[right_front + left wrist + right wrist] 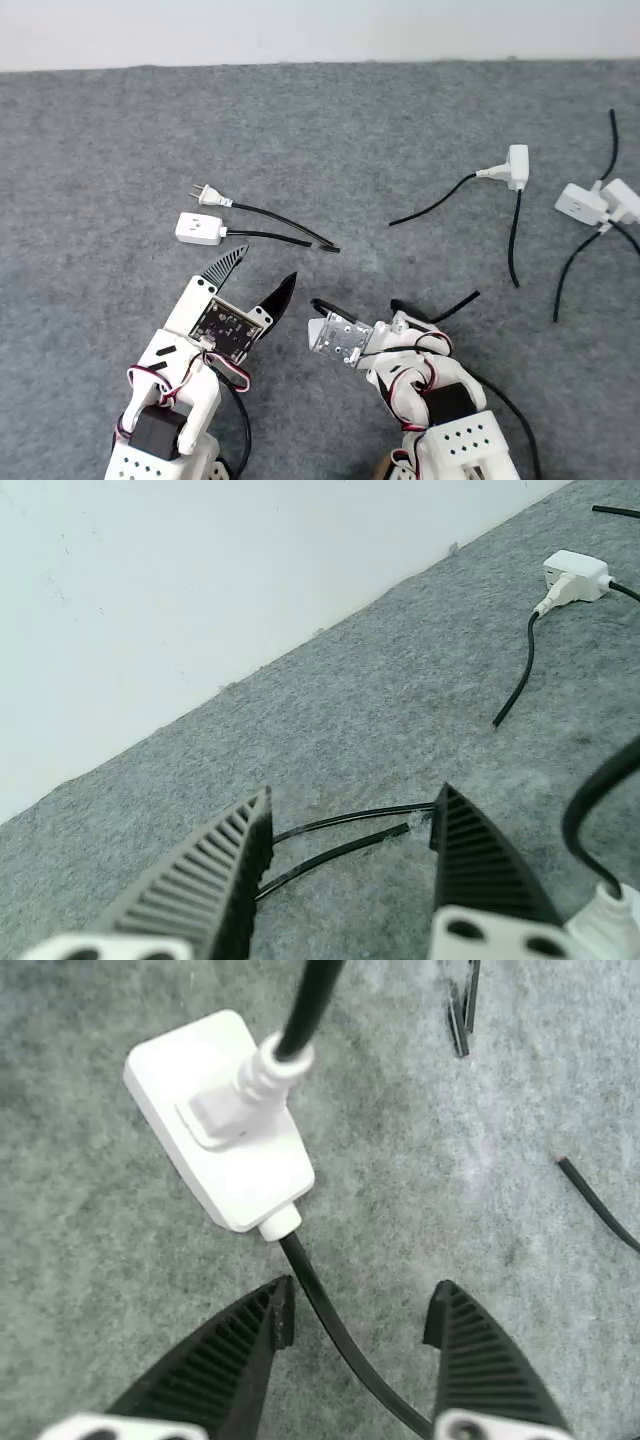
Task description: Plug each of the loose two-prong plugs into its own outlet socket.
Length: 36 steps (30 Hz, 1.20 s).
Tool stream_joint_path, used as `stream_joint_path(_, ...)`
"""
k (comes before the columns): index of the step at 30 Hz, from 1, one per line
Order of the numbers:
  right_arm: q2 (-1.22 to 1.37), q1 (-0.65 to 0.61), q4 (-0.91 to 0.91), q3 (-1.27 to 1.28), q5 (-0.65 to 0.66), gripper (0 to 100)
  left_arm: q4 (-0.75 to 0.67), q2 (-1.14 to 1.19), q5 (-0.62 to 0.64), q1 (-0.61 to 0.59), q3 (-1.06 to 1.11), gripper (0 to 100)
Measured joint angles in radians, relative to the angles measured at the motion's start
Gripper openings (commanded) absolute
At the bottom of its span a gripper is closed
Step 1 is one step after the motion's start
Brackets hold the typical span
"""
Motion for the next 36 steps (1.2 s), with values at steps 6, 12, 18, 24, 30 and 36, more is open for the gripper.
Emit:
stream_joint_path(6, 0.002, -0.055, 0.014, 0.000, 0.000, 16.9, 0.000, 0.000, 0.000, 0.000, 0.000, 25)
stream_joint_path(12, 0.002, -0.081, 0.031, 0.000, 0.006, 16.9, 0.000, 0.000, 0.000, 0.000, 0.000, 25)
stream_joint_path(18, 0.002, -0.084, 0.031, 0.000, 0.037, 16.5, 0.000, 0.000, 0.000, 0.000, 0.000, 25)
stream_joint_path(24, 0.002, -0.084, 0.031, 0.015, 0.061, 9.2, 0.000, 0.000, 0.000, 0.000, 0.000, 25)
stream_joint_path(30, 0.002, -0.084, 0.031, 0.015, 0.061, 0.6, 0.000, 0.000, 0.000, 0.000, 0.000, 25)
stream_joint_path(36, 0.000, -0.084, 0.031, 0.020, 0.061, 0.9, 0.000, 0.000, 0.000, 0.000, 0.000, 25)
